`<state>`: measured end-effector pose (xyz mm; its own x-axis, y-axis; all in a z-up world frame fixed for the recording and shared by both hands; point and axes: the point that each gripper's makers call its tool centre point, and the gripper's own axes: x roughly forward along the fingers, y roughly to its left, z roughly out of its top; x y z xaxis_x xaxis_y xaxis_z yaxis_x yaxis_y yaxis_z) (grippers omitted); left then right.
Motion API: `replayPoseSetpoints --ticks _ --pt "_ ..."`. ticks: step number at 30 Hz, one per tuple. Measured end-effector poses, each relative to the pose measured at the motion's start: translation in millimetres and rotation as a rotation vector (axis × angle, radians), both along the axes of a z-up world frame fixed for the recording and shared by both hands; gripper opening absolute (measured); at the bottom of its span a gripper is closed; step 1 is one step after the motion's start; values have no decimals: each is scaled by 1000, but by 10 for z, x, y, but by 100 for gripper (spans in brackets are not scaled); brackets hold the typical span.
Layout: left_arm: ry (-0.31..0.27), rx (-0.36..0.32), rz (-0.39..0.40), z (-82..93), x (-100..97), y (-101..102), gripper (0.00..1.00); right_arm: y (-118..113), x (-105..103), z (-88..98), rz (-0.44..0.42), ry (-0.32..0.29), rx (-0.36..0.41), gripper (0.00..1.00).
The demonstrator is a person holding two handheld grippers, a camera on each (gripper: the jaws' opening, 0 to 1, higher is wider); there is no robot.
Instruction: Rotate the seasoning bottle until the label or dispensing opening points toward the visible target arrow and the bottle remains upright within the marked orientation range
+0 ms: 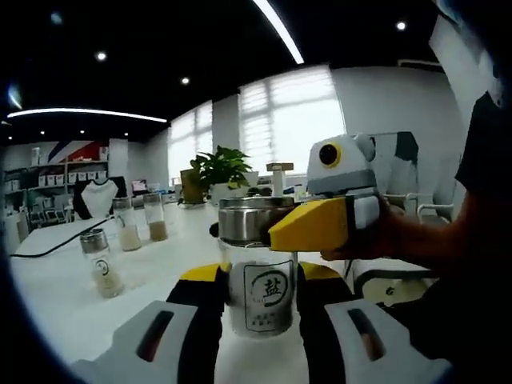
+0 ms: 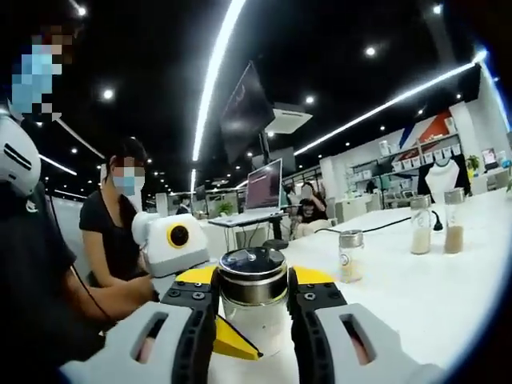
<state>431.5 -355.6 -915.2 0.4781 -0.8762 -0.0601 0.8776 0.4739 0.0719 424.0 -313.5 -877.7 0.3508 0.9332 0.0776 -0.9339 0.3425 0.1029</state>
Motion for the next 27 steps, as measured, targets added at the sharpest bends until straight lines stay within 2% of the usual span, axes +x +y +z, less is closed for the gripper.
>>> replayPoseSetpoints --ticks 3,4,6,12,13,15,19,22,25,27 --pt "-6 -14 52 36 55 8 37 27 33 51 -49 -73 -9 32" --pt "-14 -26 83 57 96 26 37 32 69 68 -80 -80 -6 32" --pt "-14 -35 141 58 169 67 37 34 144 60 -140 -54 -9 32" --pt "-22 -53 222 47 267 126 37 80 218 43 -243 -82 -29 32" --pt "-25 -49 247 41 291 143 37 79 234 37 -258 -79 -30 32" --pt "-60 3 326 5 357 199 37 79 275 2 -299 -69 -43 32" --pt "-101 41 409 -12 400 218 37 80 302 -24 -341 -77 -53 32" --pt "-117 55 418 -31 398 171 37 38 323 -38 -366 -53 -53 31" --pt "-133 18 337 26 360 122 37 -41 324 7 -349 -21 -11 31" --pt "-139 -2 296 74 328 118 37 -61 304 56 -304 -6 11 30"
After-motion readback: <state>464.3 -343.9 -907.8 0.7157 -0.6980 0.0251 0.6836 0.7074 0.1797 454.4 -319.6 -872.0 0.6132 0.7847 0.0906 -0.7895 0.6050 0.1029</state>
